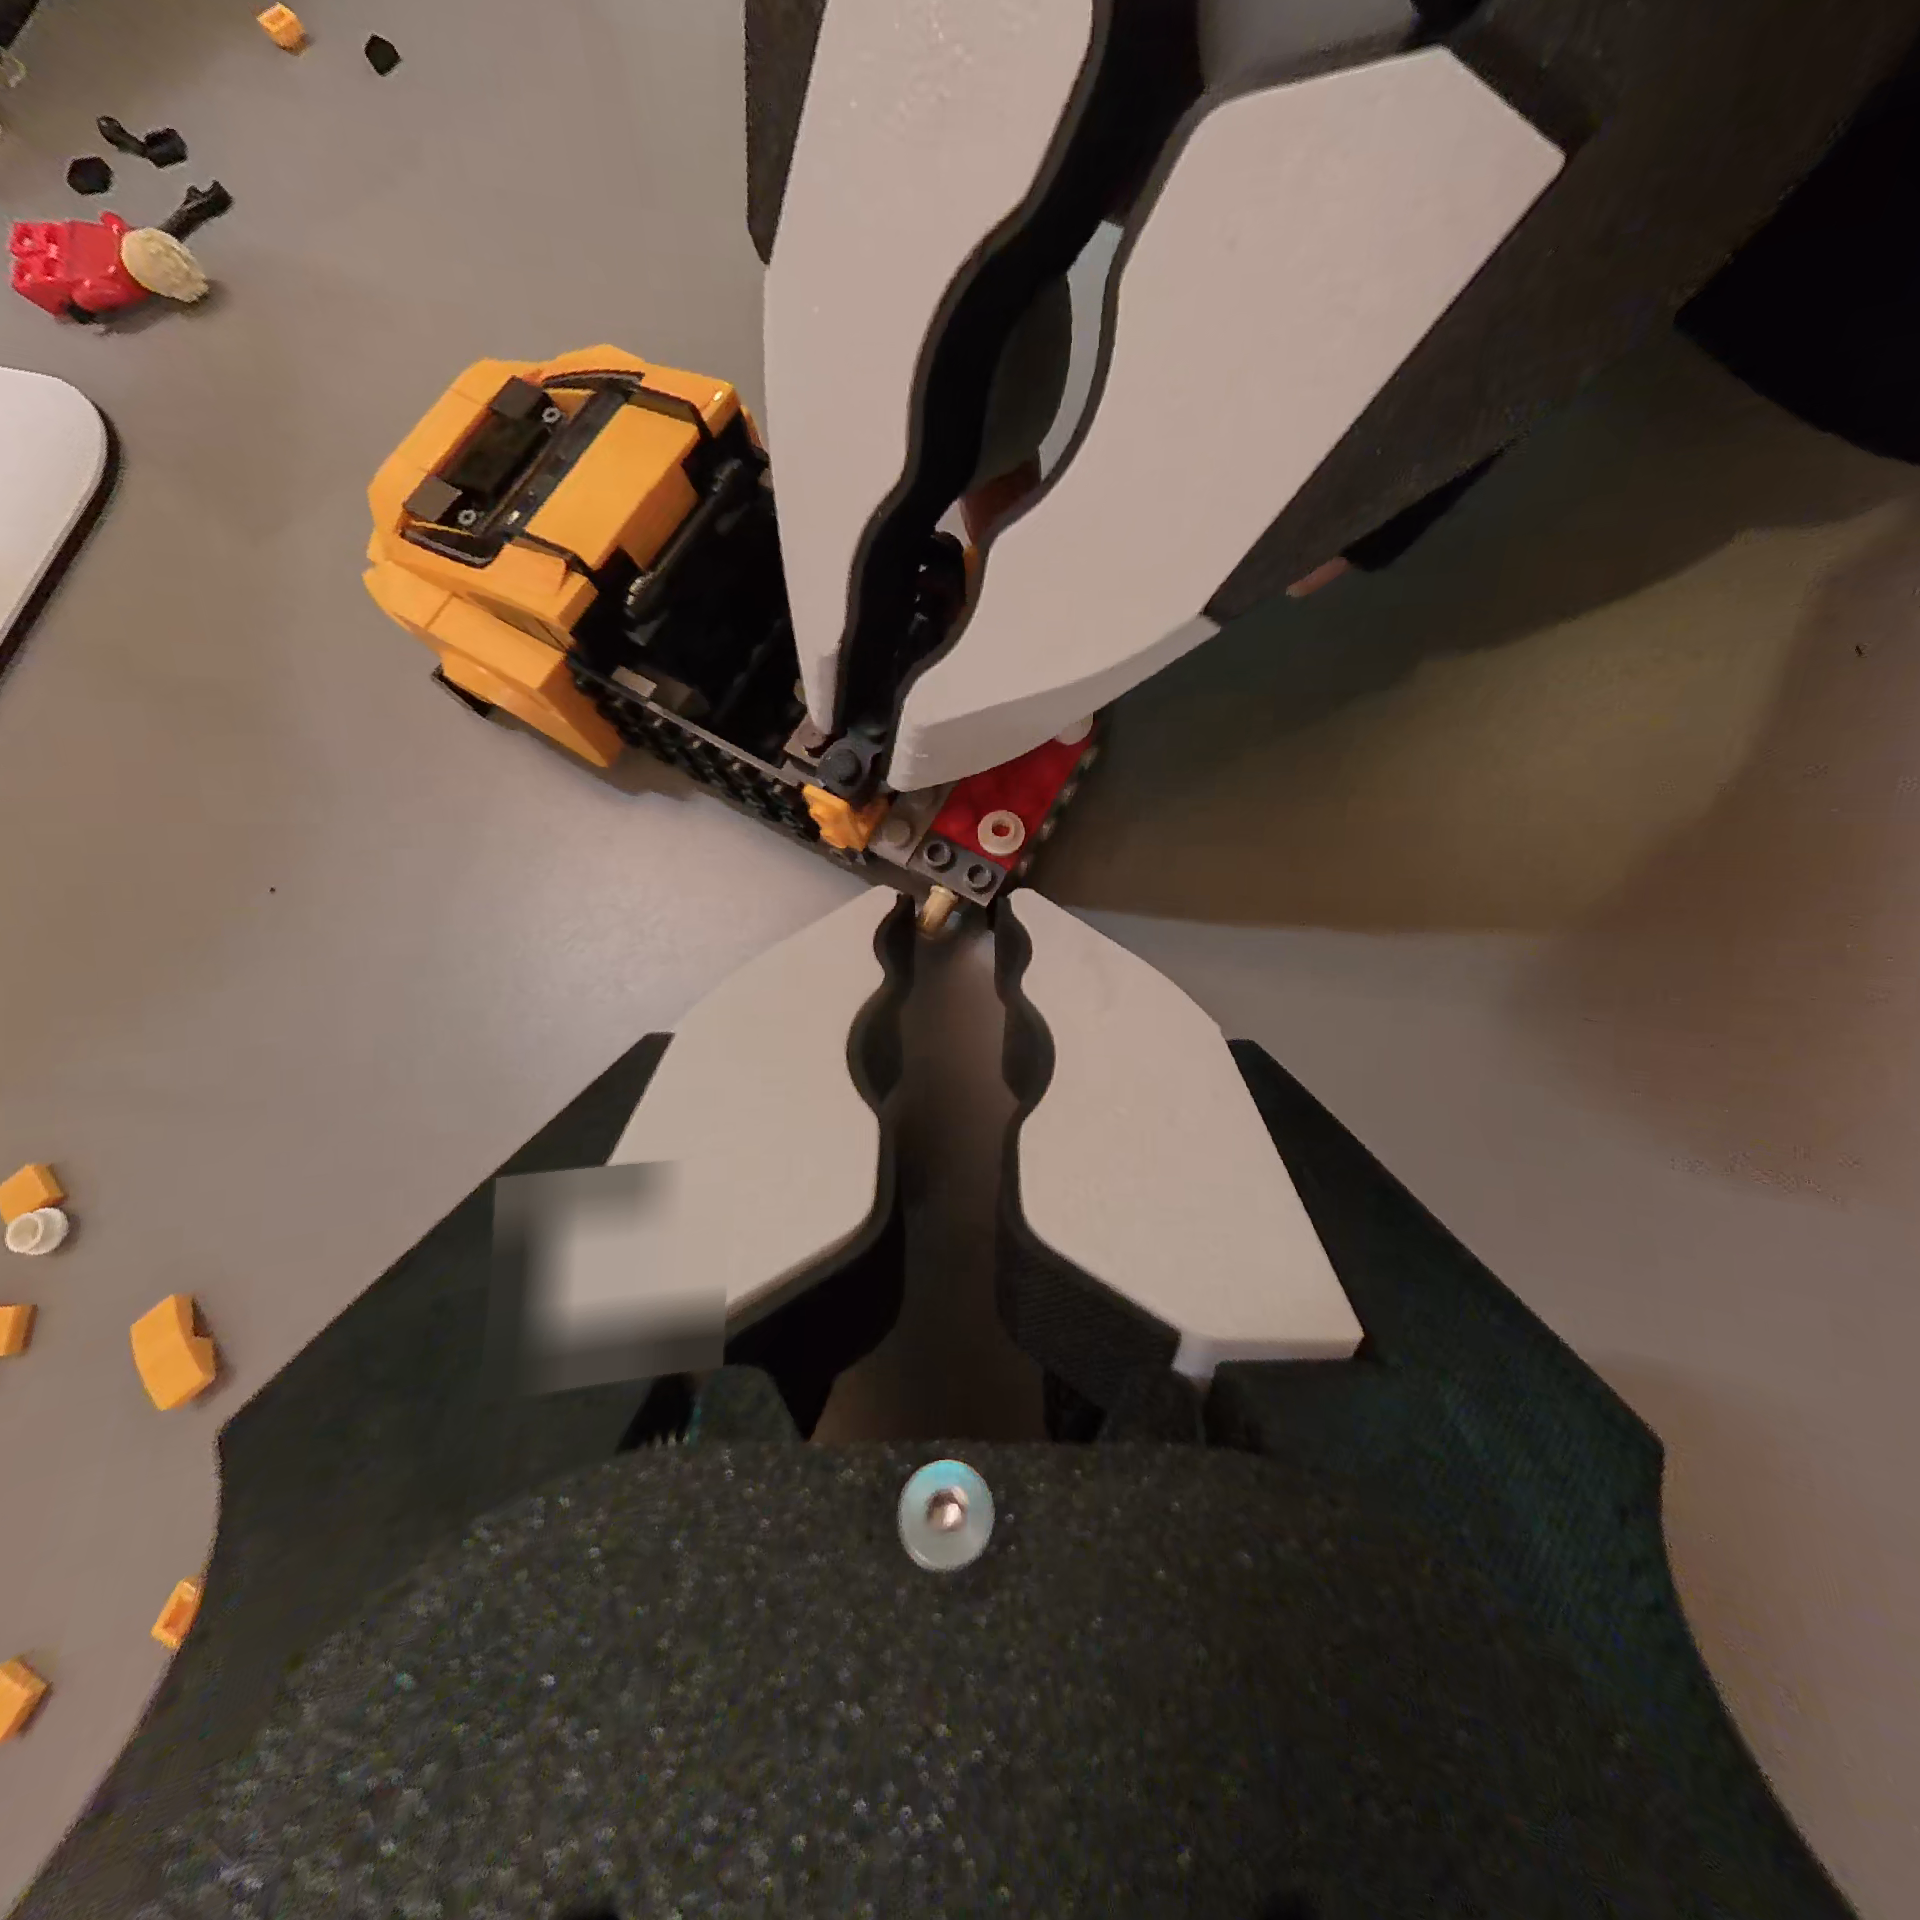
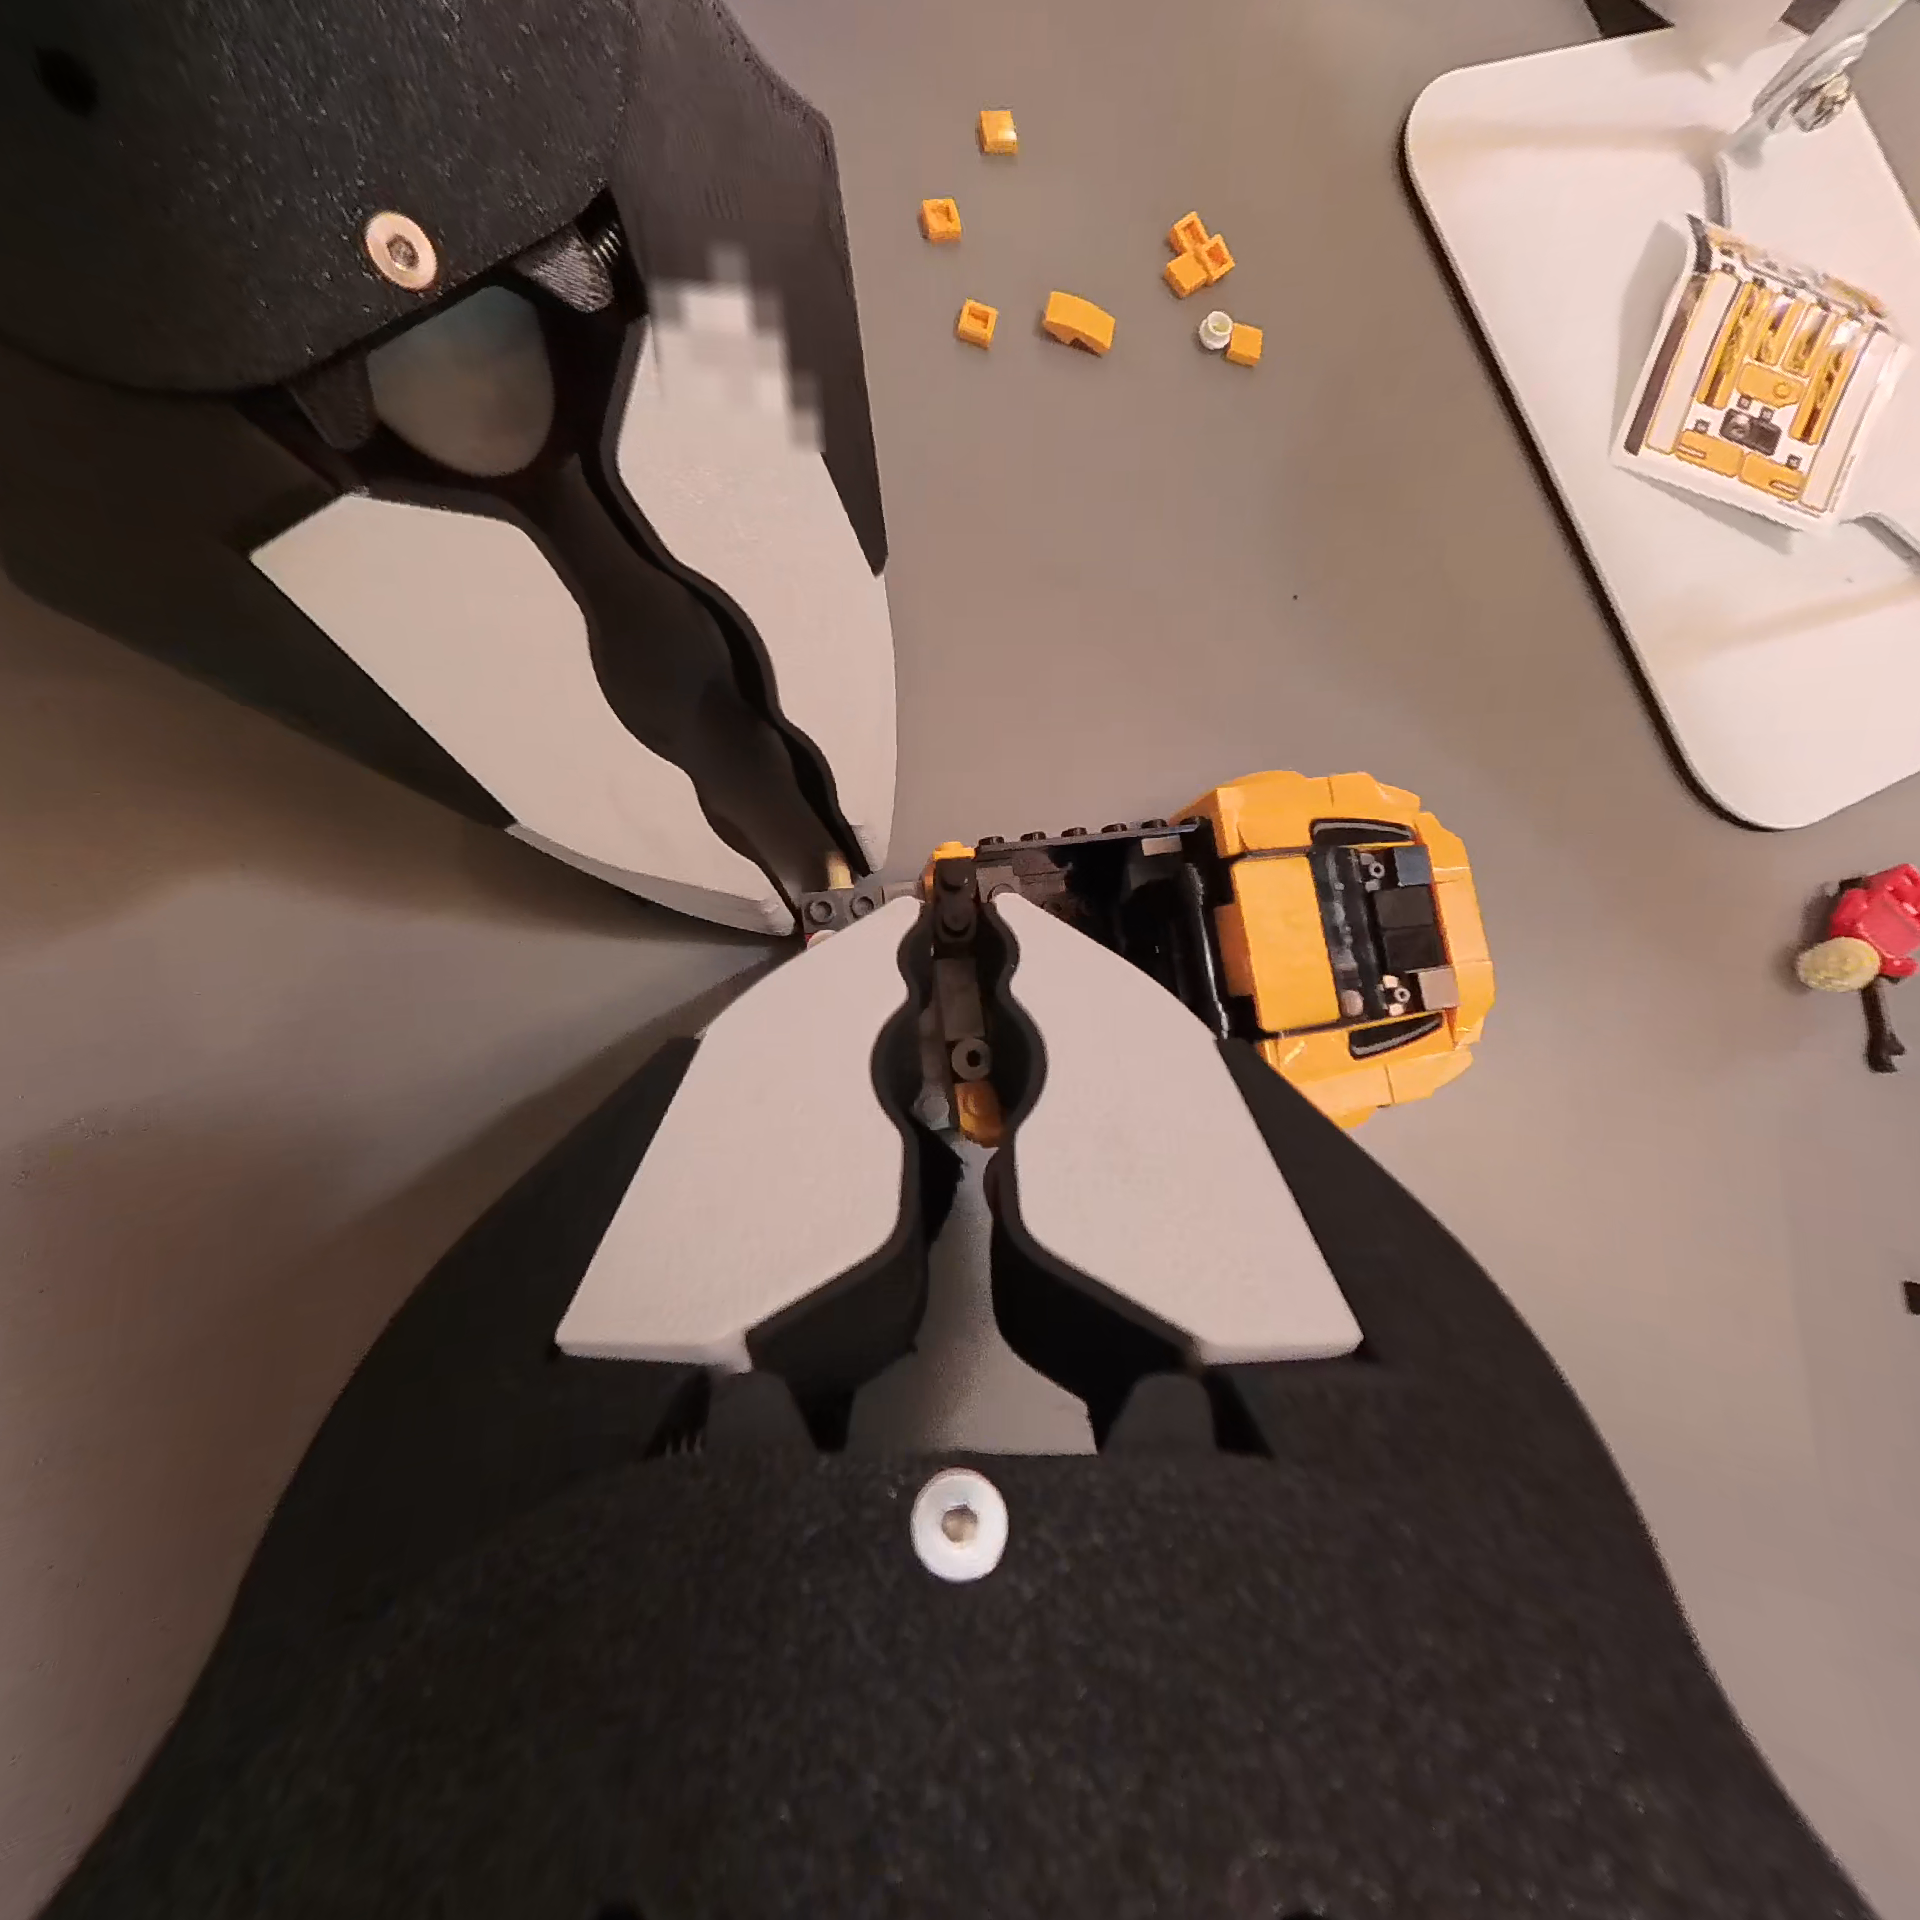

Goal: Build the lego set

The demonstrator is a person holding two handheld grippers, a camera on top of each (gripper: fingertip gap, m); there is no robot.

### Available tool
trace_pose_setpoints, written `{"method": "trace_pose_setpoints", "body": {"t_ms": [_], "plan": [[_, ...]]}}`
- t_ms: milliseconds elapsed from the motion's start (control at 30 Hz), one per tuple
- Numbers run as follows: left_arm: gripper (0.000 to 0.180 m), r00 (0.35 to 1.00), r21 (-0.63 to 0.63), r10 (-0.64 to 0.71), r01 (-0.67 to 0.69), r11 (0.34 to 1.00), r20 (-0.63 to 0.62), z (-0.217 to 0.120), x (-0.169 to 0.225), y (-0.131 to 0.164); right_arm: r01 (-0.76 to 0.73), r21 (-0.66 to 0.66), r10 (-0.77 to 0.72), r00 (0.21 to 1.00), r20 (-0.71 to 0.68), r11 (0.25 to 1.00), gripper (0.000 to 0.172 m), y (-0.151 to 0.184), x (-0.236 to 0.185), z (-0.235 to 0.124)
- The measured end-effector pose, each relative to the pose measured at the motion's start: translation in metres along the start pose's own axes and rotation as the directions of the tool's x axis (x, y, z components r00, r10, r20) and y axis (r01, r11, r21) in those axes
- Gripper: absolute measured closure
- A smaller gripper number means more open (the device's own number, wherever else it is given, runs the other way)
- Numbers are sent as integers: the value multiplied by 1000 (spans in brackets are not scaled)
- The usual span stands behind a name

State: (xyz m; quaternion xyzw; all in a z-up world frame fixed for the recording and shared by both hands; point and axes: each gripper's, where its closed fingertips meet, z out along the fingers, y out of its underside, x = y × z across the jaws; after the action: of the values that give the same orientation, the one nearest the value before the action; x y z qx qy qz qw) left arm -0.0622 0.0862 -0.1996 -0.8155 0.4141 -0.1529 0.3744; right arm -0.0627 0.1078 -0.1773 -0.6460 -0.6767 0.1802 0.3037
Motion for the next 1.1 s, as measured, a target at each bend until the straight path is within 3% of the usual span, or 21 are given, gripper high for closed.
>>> {"method": "trace_pose_setpoints", "body": {"t_ms": [467, 1100], "plan": [[166, 1000, -5, -6, 6, 1000, -3, 0, 2, 0, 93, -87, -99, 994, -56, 992, 158, 0, 2, 1], [166, 1000, -6, -10, 10, 1000, 2, -1, 1, 0, 148, -179, -142, 989, 44, 973, 154, 1, 4, 4]]}}
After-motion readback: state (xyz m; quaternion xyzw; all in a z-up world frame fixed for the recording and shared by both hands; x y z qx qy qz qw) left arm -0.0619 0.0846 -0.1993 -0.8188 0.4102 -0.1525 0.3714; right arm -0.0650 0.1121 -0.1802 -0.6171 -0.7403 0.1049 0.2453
